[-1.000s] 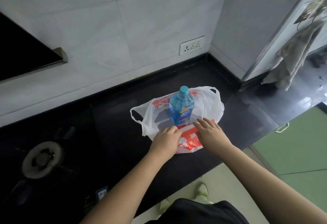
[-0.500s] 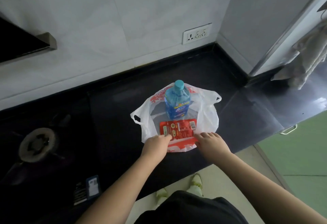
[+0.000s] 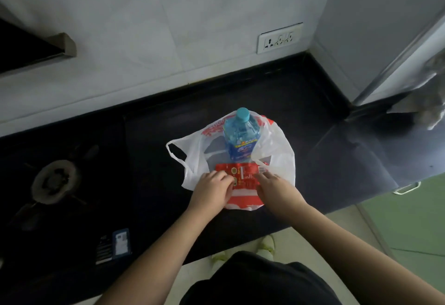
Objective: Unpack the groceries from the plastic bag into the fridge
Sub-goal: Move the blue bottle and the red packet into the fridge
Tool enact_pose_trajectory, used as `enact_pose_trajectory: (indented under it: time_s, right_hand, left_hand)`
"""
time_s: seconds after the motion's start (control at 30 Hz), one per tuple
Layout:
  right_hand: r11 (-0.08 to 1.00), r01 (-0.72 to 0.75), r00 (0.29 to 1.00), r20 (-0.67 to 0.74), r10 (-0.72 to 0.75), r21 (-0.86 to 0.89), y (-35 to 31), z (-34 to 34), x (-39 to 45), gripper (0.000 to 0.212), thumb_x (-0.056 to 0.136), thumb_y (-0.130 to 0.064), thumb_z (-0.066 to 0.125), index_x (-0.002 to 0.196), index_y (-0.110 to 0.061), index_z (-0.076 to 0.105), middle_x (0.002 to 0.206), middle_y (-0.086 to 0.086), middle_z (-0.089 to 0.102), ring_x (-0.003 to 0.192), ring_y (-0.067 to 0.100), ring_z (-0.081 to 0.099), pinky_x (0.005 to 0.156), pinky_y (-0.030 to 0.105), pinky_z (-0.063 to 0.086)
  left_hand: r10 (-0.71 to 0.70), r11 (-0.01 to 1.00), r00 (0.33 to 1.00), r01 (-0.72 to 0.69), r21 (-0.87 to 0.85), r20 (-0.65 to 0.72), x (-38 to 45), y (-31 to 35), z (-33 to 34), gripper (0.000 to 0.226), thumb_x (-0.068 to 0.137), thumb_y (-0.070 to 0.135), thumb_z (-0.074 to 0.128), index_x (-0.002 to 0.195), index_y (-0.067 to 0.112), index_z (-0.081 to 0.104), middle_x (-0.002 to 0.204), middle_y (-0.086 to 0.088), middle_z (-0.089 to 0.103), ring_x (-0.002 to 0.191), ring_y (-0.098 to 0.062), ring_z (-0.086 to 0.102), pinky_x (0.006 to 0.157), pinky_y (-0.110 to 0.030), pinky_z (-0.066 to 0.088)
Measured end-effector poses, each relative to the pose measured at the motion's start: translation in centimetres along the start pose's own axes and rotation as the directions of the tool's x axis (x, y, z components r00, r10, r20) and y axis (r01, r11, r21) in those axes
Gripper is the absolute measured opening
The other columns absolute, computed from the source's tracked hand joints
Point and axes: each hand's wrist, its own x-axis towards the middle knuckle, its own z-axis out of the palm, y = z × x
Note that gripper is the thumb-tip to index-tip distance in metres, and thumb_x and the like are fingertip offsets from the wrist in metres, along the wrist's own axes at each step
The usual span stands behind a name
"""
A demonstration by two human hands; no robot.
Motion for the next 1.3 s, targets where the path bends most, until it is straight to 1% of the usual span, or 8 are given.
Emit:
enact_pose_trajectory:
  time_s: [0.23, 0.37, 0.47, 0.67, 0.8, 1.0, 1.1, 1.3]
  right_hand:
    - [0.999, 0.002, 0.996, 0.094, -0.007, 0.045, -1.2, 0.6, 2.9, 0.048, 0.1, -0.026, 0.045, 0.146, -0.019, 0.035, 0.152, 0.005, 0.038, 0.134, 0.026, 0.045, 0.106, 0.042, 0.043]
    - [0.995, -0.069, 0.984, 0.17, 0.057, 0.066, -1.1, 1.2, 4.5, 0.053, 0.099, -0.025, 0.045, 0.148, -0.013, 0.029, 0.151, 0.01, 0.036, 0.135, 0.031, 0.04, 0.109, 0.043, 0.037]
    - [0.988, -0.068, 0.993, 0.104, 0.054, 0.137, -0.6, 0.7, 5.2, 0.058, 0.096, -0.02, 0.047, 0.149, -0.011, 0.026, 0.153, 0.011, 0.031, 0.137, 0.03, 0.036, 0.111, 0.039, 0.032]
    - [0.952, -0.171, 0.985, 0.062, 0.161, 0.253, 2.5, -2.1, 5.8, 0.038, 0.098, -0.021, 0.048, 0.135, -0.019, 0.052, 0.127, 0.009, 0.061, 0.105, 0.024, 0.064, 0.091, 0.035, 0.053]
    - [0.927, -0.241, 0.971, 0.056, 0.234, 0.287, 4.6, -2.9, 6.0, 0.033, 0.1, -0.024, 0.043, 0.127, -0.022, 0.061, 0.112, 0.003, 0.071, 0.089, 0.018, 0.067, 0.083, 0.03, 0.054]
    - [0.988, -0.019, 0.998, 0.068, 0.008, 0.155, 1.8, -0.7, 5.8, 0.044, 0.094, -0.023, 0.054, 0.138, -0.024, 0.05, 0.141, -0.001, 0.048, 0.119, 0.022, 0.055, 0.101, 0.035, 0.046]
    - [0.998, 0.023, 0.996, 0.086, -0.028, 0.05, 0.1, 0.7, 6.1, 0.057, 0.094, -0.026, 0.05, 0.148, -0.022, 0.032, 0.152, 0.003, 0.034, 0.139, 0.026, 0.033, 0.114, 0.041, 0.026]
    - [0.993, 0.043, 0.997, 0.064, -0.036, -0.111, -0.2, 1.9, 6.2, 0.058, 0.098, -0.033, 0.039, 0.151, -0.019, 0.02, 0.151, 0.009, 0.031, 0.141, 0.028, 0.025, 0.115, 0.04, 0.018]
  left_hand:
    - [-0.124, 0.99, 0.982, 0.113, -0.085, -0.143, 2.2, -0.3, -1.2, 0.023, 0.093, 0.023, 0.057, 0.114, 0.016, 0.064, 0.106, 0.0, 0.067, 0.095, -0.018, 0.063, 0.083, -0.032, 0.05]
    - [-0.263, 0.942, 0.955, 0.223, -0.251, -0.138, 3.6, -0.5, -1.4, 0.048, 0.091, 0.039, 0.06, 0.132, 0.016, 0.05, 0.124, -0.002, 0.062, 0.111, -0.015, 0.06, 0.087, -0.028, 0.052]
    - [-0.288, 0.915, 0.947, 0.227, -0.334, -0.146, 4.5, -0.5, -1.4, 0.067, 0.087, 0.044, 0.065, 0.142, 0.015, 0.04, 0.137, -0.004, 0.054, 0.123, -0.014, 0.054, 0.094, -0.025, 0.05]
    - [-0.333, 0.863, 0.938, 0.265, -0.43, -0.091, 5.9, -0.5, -2.2, 0.09, 0.081, 0.041, 0.075, 0.151, 0.014, 0.025, 0.148, -0.006, 0.043, 0.133, -0.017, 0.045, 0.096, -0.019, 0.036]
    - [-0.327, 0.828, 0.944, 0.26, -0.497, -0.051, 7.0, -0.7, -2.4, 0.092, 0.077, 0.035, 0.081, 0.15, 0.017, 0.027, 0.147, -0.004, 0.044, 0.133, -0.017, 0.045, 0.096, -0.021, 0.039]
    - [-0.363, 0.775, 0.932, 0.3, -0.555, -0.003, 8.1, -0.4, -2.5, 0.094, 0.072, 0.03, 0.086, 0.146, 0.016, 0.031, 0.143, -0.002, 0.049, 0.128, -0.016, 0.049, 0.091, -0.018, 0.038]
    - [-0.395, 0.727, 0.918, 0.342, -0.595, 0.046, 8.7, -0.5, -2.4, 0.093, 0.07, 0.03, 0.087, 0.143, 0.017, 0.031, 0.14, -0.002, 0.052, 0.127, -0.019, 0.051, 0.09, -0.019, 0.039]
    - [-0.404, 0.671, 0.9, 0.413, -0.616, 0.164, 9.5, -0.4, -2.8, 0.103, 0.068, 0.032, 0.088, 0.147, 0.022, 0.022, 0.142, 0.004, 0.048, 0.126, -0.013, 0.047, 0.093, -0.022, 0.038]
